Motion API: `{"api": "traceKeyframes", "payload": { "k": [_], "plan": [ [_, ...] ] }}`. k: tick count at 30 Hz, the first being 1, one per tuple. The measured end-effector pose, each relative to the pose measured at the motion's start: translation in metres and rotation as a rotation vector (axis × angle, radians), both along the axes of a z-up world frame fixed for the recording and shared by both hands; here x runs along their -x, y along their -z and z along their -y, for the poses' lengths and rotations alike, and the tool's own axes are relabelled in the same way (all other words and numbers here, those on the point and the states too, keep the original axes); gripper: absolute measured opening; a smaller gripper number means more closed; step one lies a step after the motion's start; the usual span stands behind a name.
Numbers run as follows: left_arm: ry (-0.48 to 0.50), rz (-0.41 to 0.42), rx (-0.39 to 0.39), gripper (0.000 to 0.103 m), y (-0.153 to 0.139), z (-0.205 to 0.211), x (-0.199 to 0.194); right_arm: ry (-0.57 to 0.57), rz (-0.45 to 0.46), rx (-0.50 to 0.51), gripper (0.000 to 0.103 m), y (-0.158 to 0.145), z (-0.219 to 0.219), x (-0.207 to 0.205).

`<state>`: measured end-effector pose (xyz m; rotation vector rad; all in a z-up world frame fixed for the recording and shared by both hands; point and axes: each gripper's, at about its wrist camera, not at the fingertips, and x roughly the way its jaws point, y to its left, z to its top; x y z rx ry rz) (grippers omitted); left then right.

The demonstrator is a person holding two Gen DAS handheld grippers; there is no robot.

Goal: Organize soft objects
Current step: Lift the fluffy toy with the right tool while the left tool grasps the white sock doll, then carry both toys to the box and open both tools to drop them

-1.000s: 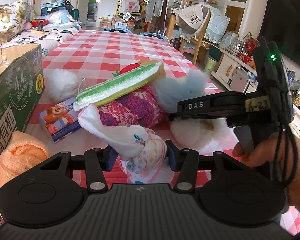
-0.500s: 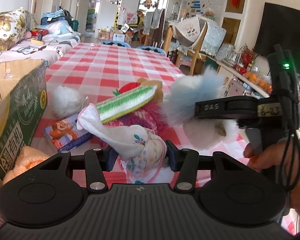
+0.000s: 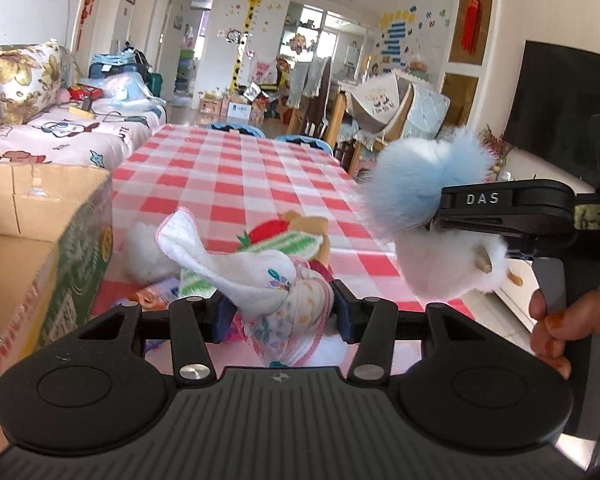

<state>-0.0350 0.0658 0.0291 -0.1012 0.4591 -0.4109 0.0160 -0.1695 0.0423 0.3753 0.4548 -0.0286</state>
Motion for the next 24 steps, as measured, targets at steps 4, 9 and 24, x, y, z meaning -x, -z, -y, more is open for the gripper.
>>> {"api": "traceKeyframes", "payload": {
  "k": [4,9,24],
  "plan": [
    [-0.016,0.020,0.018,0.061,-0.007,-0.008,0.002,-0.037,0.030,-0.037,0.037,-0.010,-0.010,0.002],
    [-0.040,0.043,0.036,0.061,-0.012,-0.017,0.005,-0.095,0.051,-0.064,0.037,-0.019,-0.026,0.002],
    [-0.145,0.086,0.109,0.061,-0.032,-0.053,0.009,-0.282,0.115,-0.167,0.037,-0.039,-0.072,0.000]
  ]
}}
